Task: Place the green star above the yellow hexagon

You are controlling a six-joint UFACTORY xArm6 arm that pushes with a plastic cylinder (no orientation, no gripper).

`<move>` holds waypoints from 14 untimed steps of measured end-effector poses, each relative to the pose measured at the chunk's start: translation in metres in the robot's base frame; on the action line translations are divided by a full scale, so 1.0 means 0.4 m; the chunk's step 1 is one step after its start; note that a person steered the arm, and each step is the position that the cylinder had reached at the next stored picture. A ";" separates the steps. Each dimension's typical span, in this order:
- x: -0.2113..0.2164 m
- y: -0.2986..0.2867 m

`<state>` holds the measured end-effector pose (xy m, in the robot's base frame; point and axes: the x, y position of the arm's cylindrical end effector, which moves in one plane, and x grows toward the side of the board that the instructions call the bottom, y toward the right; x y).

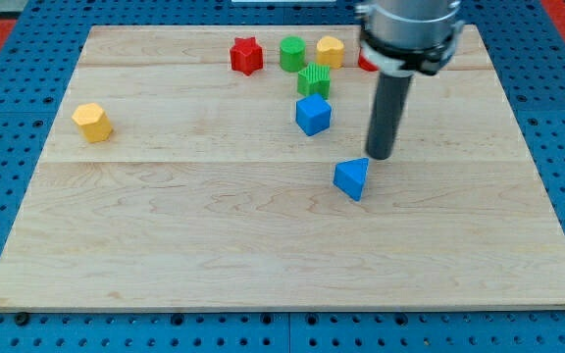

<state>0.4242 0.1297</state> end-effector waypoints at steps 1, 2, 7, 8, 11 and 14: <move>-0.076 0.067; -0.183 0.067; -0.288 -0.201; -0.288 -0.227; -0.304 -0.390; -0.299 -0.445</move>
<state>0.3045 -0.0482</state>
